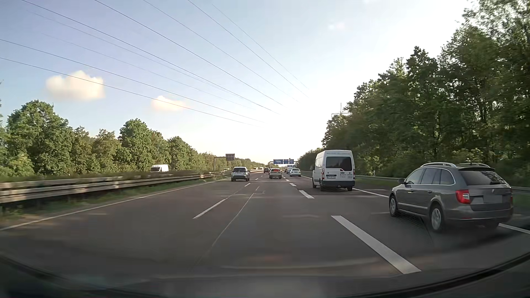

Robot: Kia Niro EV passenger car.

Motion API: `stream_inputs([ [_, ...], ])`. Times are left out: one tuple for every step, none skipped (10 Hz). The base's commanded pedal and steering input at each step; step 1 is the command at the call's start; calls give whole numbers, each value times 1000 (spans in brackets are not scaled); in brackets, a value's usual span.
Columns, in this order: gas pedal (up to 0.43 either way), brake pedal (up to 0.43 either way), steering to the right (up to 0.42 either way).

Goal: Follow the waypoints while adhering to traffic rules and regulations

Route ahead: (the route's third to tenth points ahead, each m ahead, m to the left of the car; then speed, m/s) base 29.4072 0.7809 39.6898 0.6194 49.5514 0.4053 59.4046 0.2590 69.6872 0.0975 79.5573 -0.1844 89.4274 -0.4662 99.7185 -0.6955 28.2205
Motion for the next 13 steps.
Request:
stream_inputs([
  [59, 0, 3],
  [59, 0, 2],
  [59, 0, 2],
  [59, 0, 2],
  [59, 0, 2],
  [59, 0, 2],
  [59, 0, 2],
  [59, 0, 2],
  [59, 0, 2],
  [39, 0, 2],
  [8, 0, 2],
  [8, 0, 3],
  [0, 0, 3],
])
